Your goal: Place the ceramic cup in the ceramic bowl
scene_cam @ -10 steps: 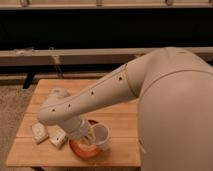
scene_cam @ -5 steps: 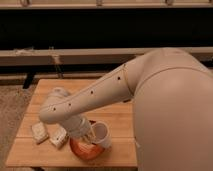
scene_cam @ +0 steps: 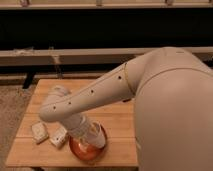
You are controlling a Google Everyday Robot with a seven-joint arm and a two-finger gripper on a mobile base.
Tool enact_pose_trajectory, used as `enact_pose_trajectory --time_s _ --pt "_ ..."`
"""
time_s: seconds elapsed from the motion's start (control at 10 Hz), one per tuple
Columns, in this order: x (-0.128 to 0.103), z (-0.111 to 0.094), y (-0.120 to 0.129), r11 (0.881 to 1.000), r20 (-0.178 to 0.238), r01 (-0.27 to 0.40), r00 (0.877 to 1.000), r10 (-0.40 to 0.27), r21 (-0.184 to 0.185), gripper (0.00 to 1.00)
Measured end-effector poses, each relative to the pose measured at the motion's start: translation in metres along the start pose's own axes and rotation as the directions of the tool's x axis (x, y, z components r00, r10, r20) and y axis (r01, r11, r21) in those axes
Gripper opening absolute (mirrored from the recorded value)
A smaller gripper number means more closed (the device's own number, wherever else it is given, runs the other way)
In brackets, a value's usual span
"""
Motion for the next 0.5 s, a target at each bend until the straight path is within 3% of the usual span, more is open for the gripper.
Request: enact_pose_trajectory --time_s 0.5 --pt "-0.012 0.0 -0.006 1.0 0.007 0.005 1.0 -0.005 0.008 0.92"
